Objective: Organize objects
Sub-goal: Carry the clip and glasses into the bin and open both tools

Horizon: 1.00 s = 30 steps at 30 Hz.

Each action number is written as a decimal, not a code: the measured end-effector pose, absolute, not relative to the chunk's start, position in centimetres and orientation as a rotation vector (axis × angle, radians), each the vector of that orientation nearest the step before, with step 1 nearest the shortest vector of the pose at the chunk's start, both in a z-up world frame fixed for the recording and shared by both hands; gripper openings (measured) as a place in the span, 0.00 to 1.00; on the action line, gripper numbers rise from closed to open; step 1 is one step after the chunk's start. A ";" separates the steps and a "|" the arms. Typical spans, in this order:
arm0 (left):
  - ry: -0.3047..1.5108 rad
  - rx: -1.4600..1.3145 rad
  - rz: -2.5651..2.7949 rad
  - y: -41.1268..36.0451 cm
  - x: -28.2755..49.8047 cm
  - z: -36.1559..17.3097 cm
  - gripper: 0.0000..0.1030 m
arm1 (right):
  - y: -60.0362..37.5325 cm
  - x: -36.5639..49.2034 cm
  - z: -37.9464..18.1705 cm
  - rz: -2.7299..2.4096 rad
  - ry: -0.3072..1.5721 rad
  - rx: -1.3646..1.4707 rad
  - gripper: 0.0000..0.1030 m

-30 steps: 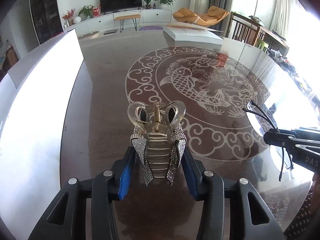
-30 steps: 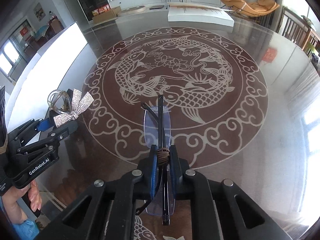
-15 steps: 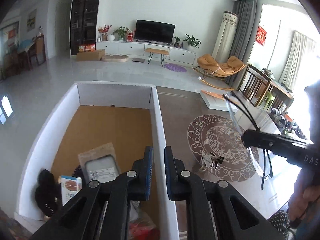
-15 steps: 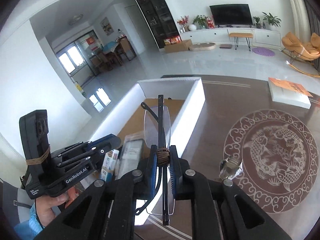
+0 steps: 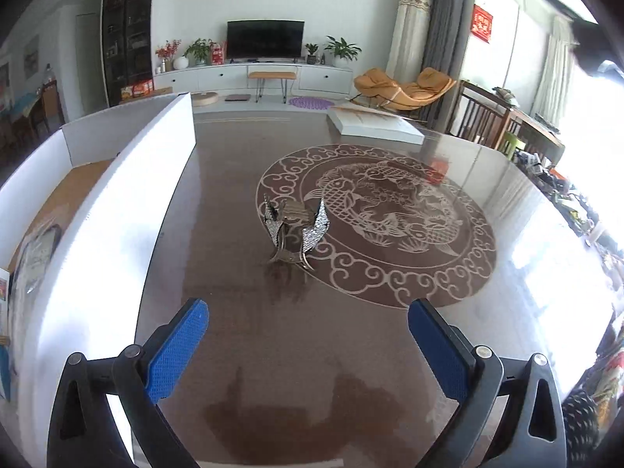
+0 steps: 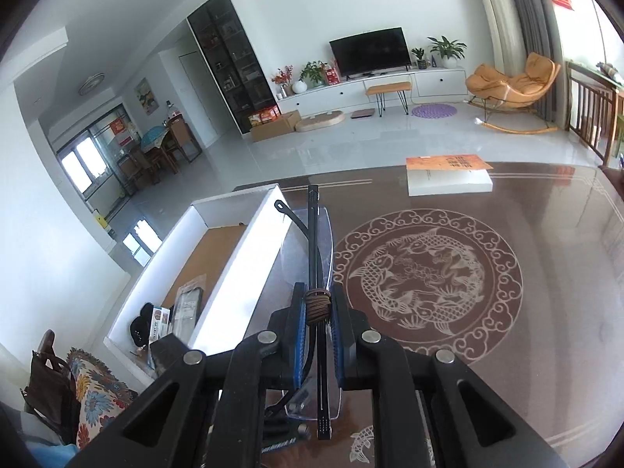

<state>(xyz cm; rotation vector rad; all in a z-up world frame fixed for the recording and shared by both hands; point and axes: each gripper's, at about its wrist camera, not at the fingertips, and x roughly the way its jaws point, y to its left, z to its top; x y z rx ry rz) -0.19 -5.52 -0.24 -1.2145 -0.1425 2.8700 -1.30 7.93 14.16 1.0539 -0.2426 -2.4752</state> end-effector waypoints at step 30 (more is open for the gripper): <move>-0.330 -1.654 3.054 -32.4 2.5 5.5 0.52 | -19.9 -4.9 8.3 -1.946 -0.032 1.225 0.14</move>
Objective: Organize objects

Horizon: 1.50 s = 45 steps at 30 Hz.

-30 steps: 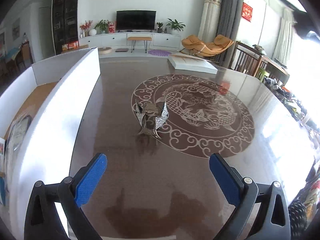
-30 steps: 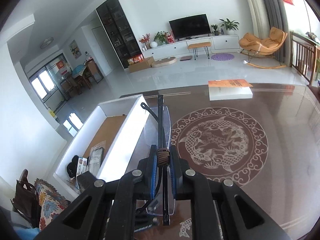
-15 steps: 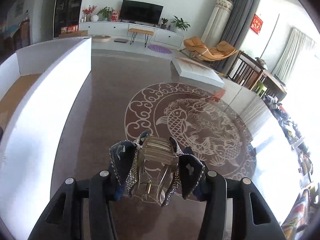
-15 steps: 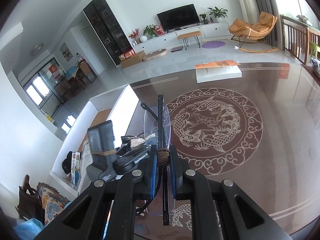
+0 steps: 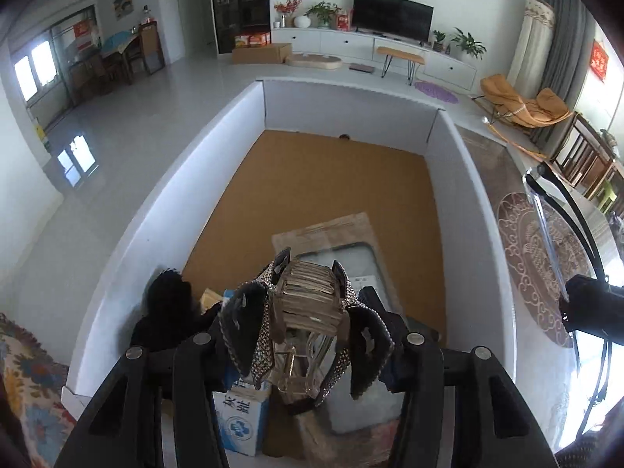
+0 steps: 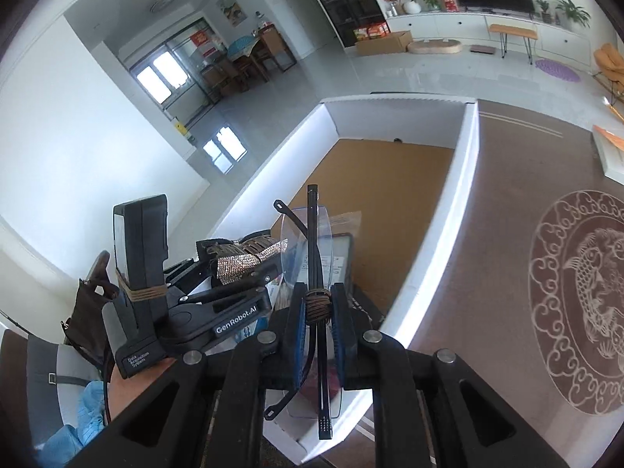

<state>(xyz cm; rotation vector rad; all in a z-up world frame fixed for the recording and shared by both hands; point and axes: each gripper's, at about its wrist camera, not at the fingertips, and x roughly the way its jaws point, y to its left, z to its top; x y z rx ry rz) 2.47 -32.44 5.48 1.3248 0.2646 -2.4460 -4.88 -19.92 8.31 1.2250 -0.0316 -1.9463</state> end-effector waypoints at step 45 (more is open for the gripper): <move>0.327 1.160 -2.202 -29.6 7.4 10.2 0.86 | -22.5 -5.2 7.1 -2.063 0.411 1.289 0.82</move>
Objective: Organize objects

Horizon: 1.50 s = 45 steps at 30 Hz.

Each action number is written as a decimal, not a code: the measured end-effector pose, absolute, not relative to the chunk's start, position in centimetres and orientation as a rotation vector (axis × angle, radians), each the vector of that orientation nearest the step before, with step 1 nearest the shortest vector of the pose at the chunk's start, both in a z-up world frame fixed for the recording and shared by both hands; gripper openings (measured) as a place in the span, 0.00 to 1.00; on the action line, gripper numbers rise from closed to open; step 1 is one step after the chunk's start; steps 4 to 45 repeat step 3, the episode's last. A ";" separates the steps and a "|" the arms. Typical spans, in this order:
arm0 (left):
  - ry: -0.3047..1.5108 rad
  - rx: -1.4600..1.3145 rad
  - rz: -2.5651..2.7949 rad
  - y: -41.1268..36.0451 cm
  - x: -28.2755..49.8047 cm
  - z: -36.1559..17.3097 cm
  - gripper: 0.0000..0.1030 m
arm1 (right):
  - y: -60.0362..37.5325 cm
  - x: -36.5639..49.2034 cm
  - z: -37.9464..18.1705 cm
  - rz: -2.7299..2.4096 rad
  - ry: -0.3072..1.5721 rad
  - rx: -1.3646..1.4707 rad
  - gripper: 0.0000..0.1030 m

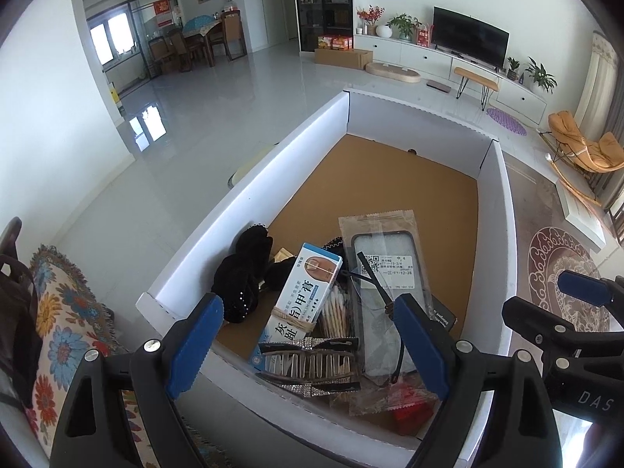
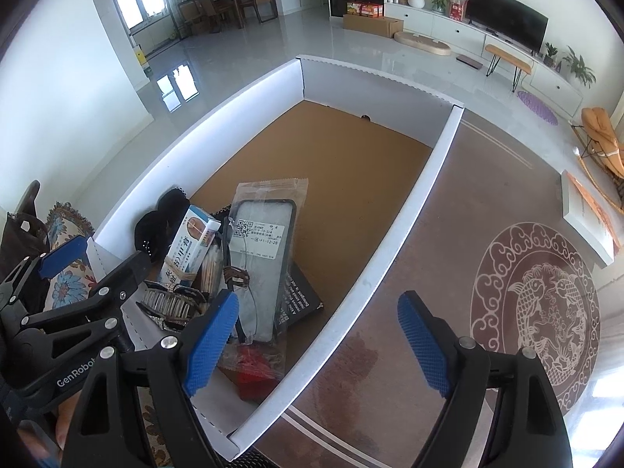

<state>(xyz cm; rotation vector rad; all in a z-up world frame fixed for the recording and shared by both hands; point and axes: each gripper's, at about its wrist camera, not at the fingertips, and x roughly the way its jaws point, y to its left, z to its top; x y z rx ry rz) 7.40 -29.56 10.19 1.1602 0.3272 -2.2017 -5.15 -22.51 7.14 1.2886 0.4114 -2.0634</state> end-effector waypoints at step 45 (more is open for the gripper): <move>0.311 1.128 -2.198 -29.4 7.6 10.6 0.86 | -22.8 -5.0 7.2 -2.057 0.411 1.284 0.82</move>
